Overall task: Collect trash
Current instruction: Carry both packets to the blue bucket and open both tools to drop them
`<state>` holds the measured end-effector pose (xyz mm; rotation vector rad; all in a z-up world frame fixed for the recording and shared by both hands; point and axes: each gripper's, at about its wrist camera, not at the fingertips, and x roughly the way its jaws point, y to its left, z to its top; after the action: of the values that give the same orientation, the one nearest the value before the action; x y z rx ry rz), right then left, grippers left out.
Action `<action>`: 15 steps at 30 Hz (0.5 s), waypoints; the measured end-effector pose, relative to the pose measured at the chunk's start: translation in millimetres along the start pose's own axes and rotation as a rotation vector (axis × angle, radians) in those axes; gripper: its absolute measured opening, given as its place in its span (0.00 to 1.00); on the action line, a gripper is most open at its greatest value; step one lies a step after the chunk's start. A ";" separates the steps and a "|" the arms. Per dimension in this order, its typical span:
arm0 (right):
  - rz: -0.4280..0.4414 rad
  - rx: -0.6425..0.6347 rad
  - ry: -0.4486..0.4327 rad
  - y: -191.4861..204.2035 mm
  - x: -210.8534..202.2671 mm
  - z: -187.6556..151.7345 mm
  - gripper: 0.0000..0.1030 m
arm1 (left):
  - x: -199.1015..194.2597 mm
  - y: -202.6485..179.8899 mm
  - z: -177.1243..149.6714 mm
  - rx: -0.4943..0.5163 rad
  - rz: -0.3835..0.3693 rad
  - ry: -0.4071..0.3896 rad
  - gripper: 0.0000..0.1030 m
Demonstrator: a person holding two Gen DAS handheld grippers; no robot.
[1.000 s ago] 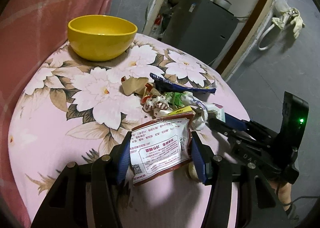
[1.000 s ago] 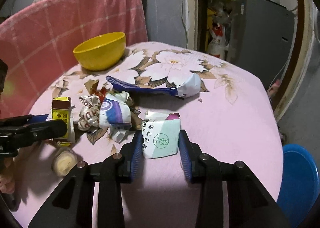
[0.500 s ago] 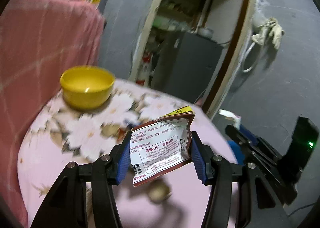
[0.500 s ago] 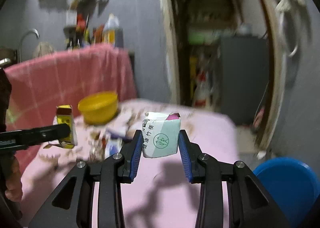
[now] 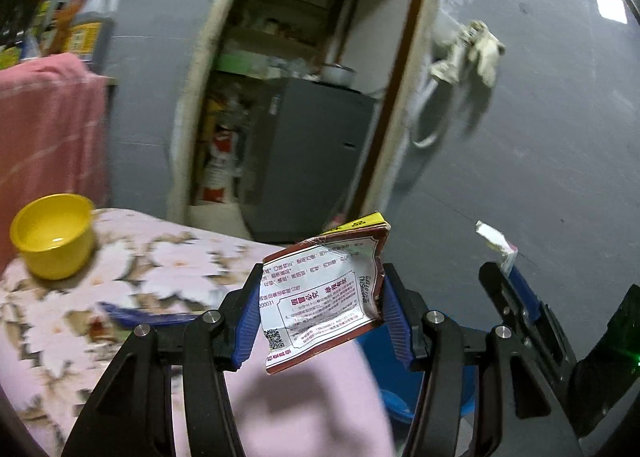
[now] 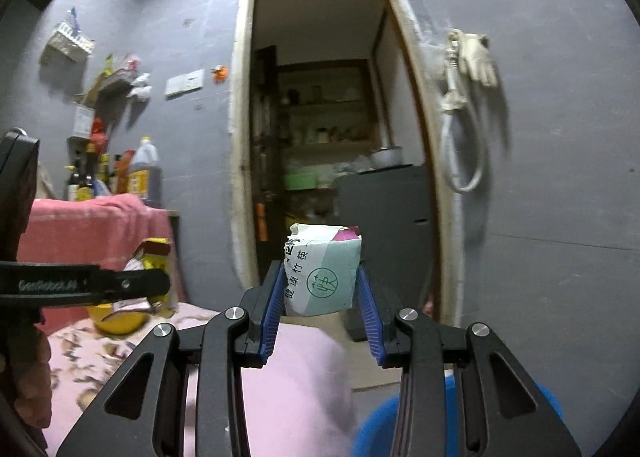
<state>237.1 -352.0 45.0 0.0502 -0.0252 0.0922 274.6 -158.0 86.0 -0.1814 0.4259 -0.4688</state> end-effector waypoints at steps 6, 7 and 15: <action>-0.119 0.048 0.048 -44.6 0.4 -5.9 0.33 | 48.7 -35.3 -6.4 0.039 -0.062 0.082 0.48; -0.133 0.063 0.056 -50.8 1.2 -6.3 0.33 | 56.9 -39.3 -7.7 0.041 -0.070 0.099 0.48; -0.234 0.157 0.198 -95.8 12.2 -22.7 0.33 | 118.7 -61.7 -26.4 0.051 -0.108 0.250 0.48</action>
<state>258.6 -445.0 18.0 0.2003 0.1856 -0.1351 334.3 -270.2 36.5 -0.0966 0.6508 -0.6107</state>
